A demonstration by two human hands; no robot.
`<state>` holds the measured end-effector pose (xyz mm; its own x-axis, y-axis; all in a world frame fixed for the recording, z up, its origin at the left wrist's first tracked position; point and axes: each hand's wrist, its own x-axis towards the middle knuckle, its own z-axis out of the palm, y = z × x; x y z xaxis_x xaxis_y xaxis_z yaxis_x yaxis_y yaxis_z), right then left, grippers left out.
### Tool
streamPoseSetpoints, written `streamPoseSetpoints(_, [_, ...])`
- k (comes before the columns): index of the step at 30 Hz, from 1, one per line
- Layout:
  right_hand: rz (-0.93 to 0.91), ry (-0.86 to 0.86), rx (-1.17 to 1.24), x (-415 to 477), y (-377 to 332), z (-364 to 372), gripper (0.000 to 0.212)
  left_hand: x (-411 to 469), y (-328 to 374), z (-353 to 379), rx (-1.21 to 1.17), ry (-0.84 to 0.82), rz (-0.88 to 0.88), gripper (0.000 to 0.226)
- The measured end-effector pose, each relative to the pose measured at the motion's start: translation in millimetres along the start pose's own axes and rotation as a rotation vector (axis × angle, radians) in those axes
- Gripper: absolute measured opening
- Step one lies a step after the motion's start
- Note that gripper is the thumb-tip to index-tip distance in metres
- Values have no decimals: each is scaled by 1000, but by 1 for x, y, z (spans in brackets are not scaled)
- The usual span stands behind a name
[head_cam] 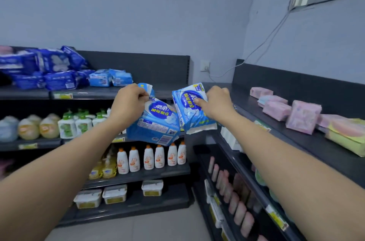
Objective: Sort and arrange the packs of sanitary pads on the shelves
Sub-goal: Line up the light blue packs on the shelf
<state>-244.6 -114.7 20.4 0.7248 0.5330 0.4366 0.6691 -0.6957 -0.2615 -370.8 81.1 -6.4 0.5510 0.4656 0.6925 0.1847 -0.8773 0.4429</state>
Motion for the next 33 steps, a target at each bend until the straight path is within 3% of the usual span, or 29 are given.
streamPoseSetpoints(19, [-307,-22,95,260,-97,143,52,167,-173,37,216,149,-136,16])
streamPoseSetpoints(33, [-427,-21,68,427,-186,274,53,310,-348,80,329,86,39,17])
